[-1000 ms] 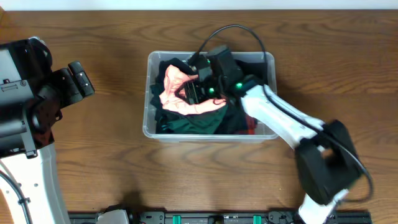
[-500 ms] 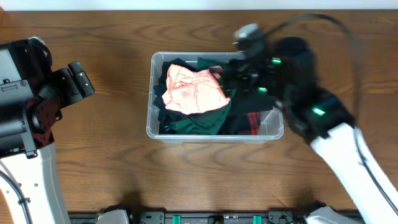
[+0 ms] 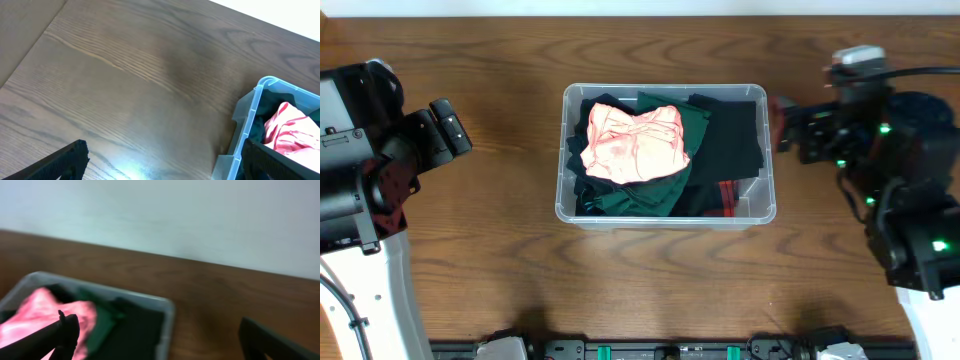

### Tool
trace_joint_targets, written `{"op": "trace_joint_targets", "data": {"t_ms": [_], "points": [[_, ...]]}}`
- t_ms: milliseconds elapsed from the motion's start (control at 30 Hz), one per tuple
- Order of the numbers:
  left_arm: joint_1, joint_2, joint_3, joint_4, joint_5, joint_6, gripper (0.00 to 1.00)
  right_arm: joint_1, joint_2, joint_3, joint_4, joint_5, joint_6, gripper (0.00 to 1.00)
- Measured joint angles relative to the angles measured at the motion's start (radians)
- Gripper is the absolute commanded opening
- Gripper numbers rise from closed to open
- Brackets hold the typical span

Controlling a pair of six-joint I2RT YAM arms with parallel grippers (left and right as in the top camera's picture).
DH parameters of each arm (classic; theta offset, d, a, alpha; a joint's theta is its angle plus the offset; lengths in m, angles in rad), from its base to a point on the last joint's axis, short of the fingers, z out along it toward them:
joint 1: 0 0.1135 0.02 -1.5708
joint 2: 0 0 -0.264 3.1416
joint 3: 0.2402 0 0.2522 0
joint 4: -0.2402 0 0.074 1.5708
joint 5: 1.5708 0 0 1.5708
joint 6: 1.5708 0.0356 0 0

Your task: Pack container

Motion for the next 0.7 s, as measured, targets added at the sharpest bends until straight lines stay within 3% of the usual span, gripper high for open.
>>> {"op": "trace_joint_targets", "data": {"t_ms": [167, 467, 700], "points": [[0.0, 0.0, 0.0, 0.0, 0.0, 0.0, 0.98, -0.104, -0.038, 0.0, -0.01, -0.012, -0.035, 0.99], [0.0, 0.0, 0.0, 0.0, 0.0, 0.0, 0.98, -0.146, -0.246, -0.032, -0.132, -0.034, -0.144, 0.99], [0.0, 0.0, 0.0, -0.002, 0.0, 0.0, 0.98, -0.163, -0.482, -0.271, -0.143, -0.034, -0.148, 0.99]]}}
